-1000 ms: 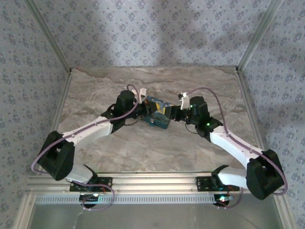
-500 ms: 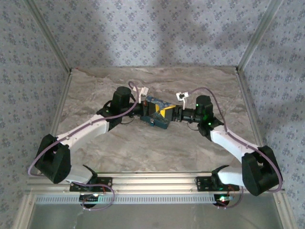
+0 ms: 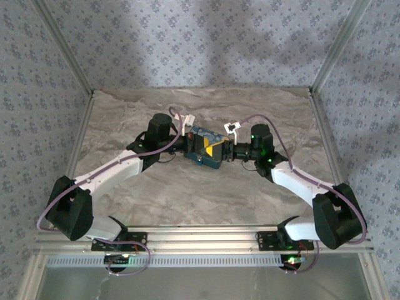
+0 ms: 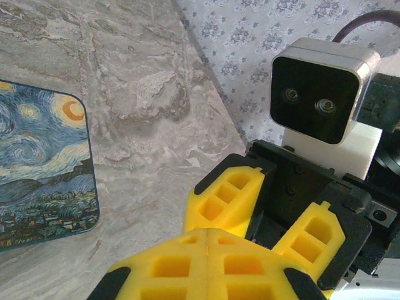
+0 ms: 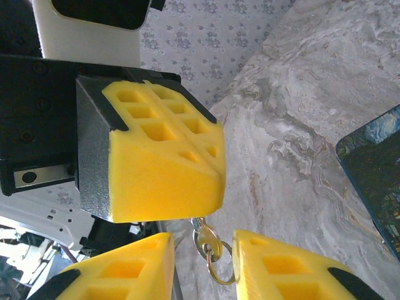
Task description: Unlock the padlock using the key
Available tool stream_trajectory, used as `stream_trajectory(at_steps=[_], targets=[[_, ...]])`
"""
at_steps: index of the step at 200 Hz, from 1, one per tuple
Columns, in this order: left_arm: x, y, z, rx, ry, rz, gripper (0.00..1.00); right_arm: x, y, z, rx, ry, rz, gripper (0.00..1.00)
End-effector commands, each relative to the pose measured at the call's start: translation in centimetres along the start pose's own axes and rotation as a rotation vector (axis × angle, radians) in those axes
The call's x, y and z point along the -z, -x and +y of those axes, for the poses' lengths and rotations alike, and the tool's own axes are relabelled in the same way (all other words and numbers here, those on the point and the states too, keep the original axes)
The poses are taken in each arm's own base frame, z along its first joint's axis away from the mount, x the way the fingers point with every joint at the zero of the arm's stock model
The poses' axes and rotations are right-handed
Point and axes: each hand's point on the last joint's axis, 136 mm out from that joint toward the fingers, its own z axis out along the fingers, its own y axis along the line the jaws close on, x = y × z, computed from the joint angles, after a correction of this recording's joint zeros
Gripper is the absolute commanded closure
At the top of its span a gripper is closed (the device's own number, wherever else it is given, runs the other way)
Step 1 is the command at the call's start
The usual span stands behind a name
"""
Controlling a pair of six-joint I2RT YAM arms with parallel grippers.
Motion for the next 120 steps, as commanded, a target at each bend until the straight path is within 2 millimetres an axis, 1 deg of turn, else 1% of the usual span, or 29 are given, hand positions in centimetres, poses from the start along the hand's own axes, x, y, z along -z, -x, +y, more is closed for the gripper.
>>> stream_trajectory(at_steps=[1, 25, 62, 77, 95, 102, 111, 120], targets=[[0.9, 1.4, -1.7, -0.039, -0.03, -0.032, 1.0, -0.3, 0.4, 0.8, 0.02, 0.023, 0.012, 0.73], [1.0, 1.4, -1.7, -0.037, -0.029, -0.033, 1.0, -0.4, 0.3, 0.7, 0.017, 0.023, 0.017, 0.8], [1.2, 1.6, -1.5, -0.039, -0.023, -0.039, 1.0, -0.4, 0.3, 0.6, 0.018, 0.01, 0.021, 0.96], [1.3, 1.7, -1.4, -0.038, -0.02, -0.042, 1.0, -0.2, 0.3, 0.5, 0.022, -0.001, 0.015, 1.0], [1.5, 1.8, -1.3, -0.037, -0.012, -0.047, 0.87, -0.1, 0.2, 0.4, 0.022, -0.018, 0.018, 1.0], [1.6, 1.9, -1.2, -0.036, -0.007, -0.049, 0.79, -0.1, 0.2, 0.2, 0.022, -0.031, 0.02, 1.0], [1.9, 2.0, -0.9, -0.034, 0.005, -0.056, 0.71, 0.0, 0.1, 0.0, 0.021, -0.049, 0.024, 1.0], [2.3, 2.2, -0.6, -0.035, 0.023, -0.067, 0.59, 0.1, 0.0, -0.5, 0.014, -0.07, 0.029, 1.0]])
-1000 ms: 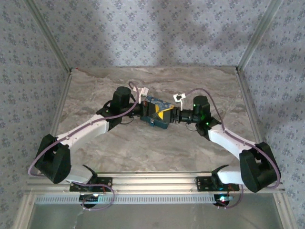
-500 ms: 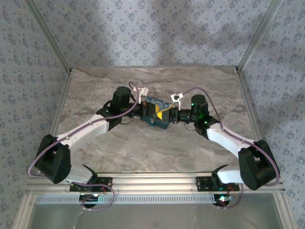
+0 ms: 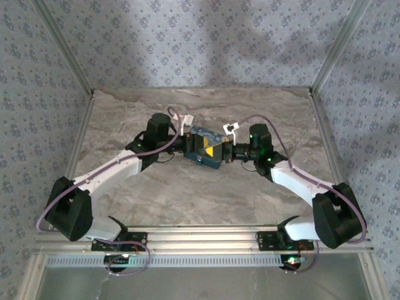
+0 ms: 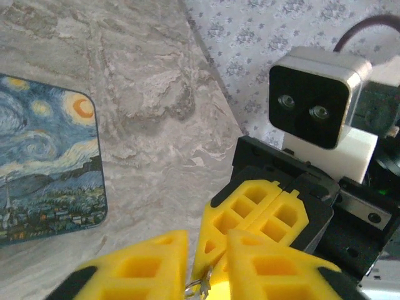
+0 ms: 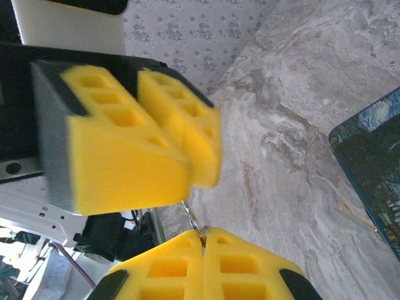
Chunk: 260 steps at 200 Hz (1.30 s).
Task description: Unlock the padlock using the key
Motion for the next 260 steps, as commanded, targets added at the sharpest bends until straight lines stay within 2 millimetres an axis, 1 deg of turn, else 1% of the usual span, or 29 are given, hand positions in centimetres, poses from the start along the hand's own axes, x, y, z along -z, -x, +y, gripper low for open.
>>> stream_trajectory(at_steps=[1, 9, 25, 49, 71, 91, 131, 151, 170, 189, 214, 233, 260], targets=[[1.8, 1.8, -1.2, -0.045, 0.003, -0.06, 0.58, 0.3, 0.6, 0.2, 0.03, -0.037, 0.001, 1.0], [2.3, 2.1, -0.8, -0.045, 0.028, -0.076, 0.49, 0.3, 0.4, -0.2, 0.024, -0.055, 0.006, 1.0], [3.4, 2.3, 0.3, -0.044, 0.083, -0.109, 0.36, 0.4, 0.2, -1.3, 0.007, -0.105, 0.007, 1.0], [4.5, 1.5, 2.7, -0.039, 0.177, -0.133, 0.26, 0.5, 0.0, -3.4, -0.029, -0.18, -0.002, 1.0], [4.5, 0.0, 5.1, -0.017, 0.219, -0.121, 0.25, 0.3, 0.0, -5.4, -0.062, -0.237, -0.015, 1.0], [3.8, -1.6, 7.2, -0.022, 0.243, -0.096, 0.25, -0.1, 0.3, -7.1, -0.085, -0.274, -0.023, 1.0], [1.9, -3.9, 11.4, -0.09, 0.301, -0.025, 0.25, -1.2, 1.1, -10.3, -0.131, -0.309, -0.043, 1.0], [0.7, -4.7, 12.6, -0.108, 0.299, 0.011, 0.25, -1.7, 1.0, -11.7, -0.152, -0.325, -0.035, 1.0], [-0.4, -4.8, 13.2, -0.11, 0.273, 0.026, 0.24, -1.9, 0.9, -12.9, -0.164, -0.338, -0.027, 1.0], [-1.5, -4.4, 13.8, -0.109, 0.271, 0.04, 0.24, -2.2, 0.4, -13.8, -0.177, -0.348, -0.006, 1.0], [-2.7, -3.9, 15.1, -0.102, 0.274, 0.052, 0.24, -2.4, -0.3, -14.5, -0.196, -0.358, 0.014, 1.0], [-3.1, -3.0, 16.0, -0.09, 0.28, 0.035, 0.25, -2.5, -0.9, -14.7, -0.203, -0.366, 0.025, 1.0], [-2.8, -1.6, 17.0, -0.09, 0.293, -0.004, 0.25, -2.5, -2.0, -15.1, -0.221, -0.382, 0.041, 1.0]])
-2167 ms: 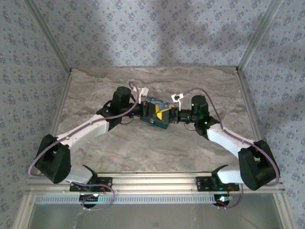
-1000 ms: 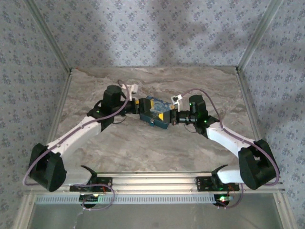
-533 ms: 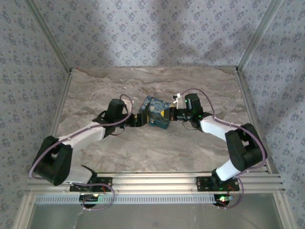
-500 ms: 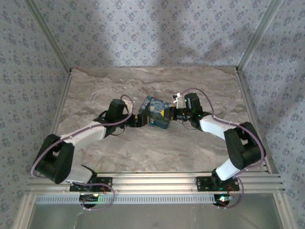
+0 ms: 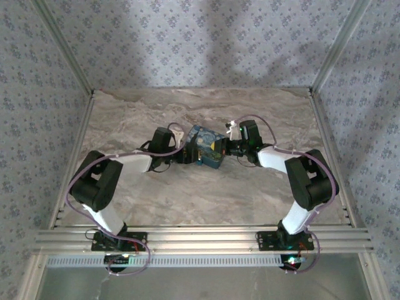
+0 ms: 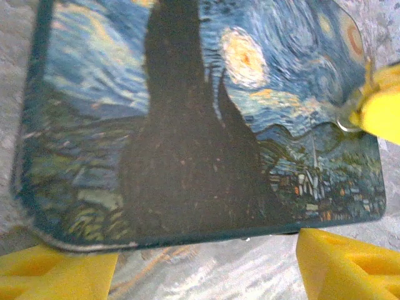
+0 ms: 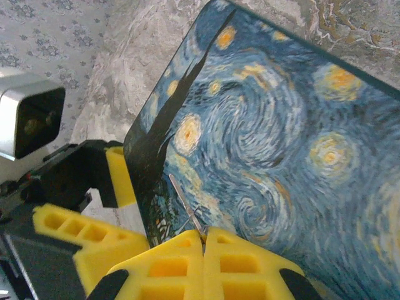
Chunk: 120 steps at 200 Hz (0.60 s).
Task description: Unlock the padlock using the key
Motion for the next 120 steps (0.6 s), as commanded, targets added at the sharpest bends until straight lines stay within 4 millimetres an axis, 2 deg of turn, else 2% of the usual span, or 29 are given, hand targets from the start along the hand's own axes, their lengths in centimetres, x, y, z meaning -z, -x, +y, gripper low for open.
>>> stream_trajectory(at_steps=[1, 23, 39, 87, 120], targets=[[0.3, 3.1, -0.4, -0.048, -0.031, -0.081, 0.25, -0.5, -0.8, -0.9, -0.016, -0.031, 0.02, 1.0], [0.5, 3.9, 0.2, -0.054, -0.028, -0.095, 0.25, -0.9, -1.7, -0.9, -0.025, -0.033, 0.035, 1.0], [0.6, 3.8, 0.2, -0.072, -0.028, -0.087, 0.26, -1.3, -2.1, -0.6, -0.025, -0.029, 0.039, 1.0], [0.7, 1.2, 0.0, -0.106, -0.049, -0.071, 0.27, -1.8, -2.1, -0.1, -0.025, -0.028, 0.035, 1.0], [-0.1, -0.7, 0.0, -0.146, -0.025, -0.049, 0.27, -2.0, -2.1, -0.2, -0.025, -0.037, 0.036, 1.0]])
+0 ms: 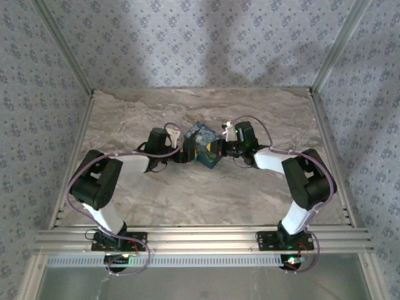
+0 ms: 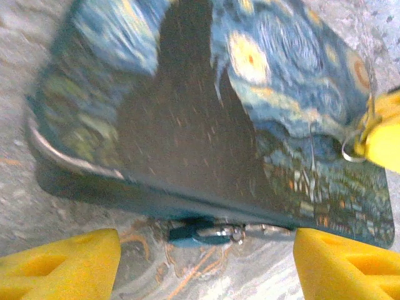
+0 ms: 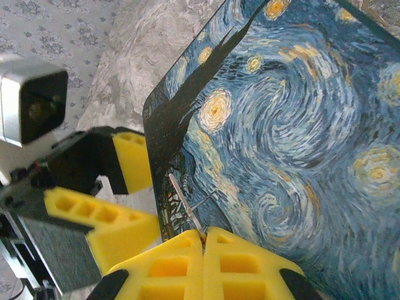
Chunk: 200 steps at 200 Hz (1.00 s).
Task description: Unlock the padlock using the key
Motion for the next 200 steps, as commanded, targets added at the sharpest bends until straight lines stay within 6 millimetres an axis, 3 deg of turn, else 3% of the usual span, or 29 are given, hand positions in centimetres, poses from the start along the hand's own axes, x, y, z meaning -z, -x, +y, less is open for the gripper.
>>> stream_trajectory(at_steps=[1, 117, 200], targets=[[-0.3, -0.7, -0.9, -0.073, -0.011, -0.005, 0.27, -0.7, -1.7, -1.4, -0.043, -0.048, 0.044, 1.0], [-3.3, -2.3, -0.4, -0.218, 0.077, 0.069, 0.35, -0.7, -1.6, -1.2, -0.036, -0.058, 0.048, 1.0], [-3.9, -2.2, -0.7, -0.232, 0.086, 0.075, 0.57, -0.8, -1.8, -1.1, -0.034, -0.061, 0.052, 1.0]])
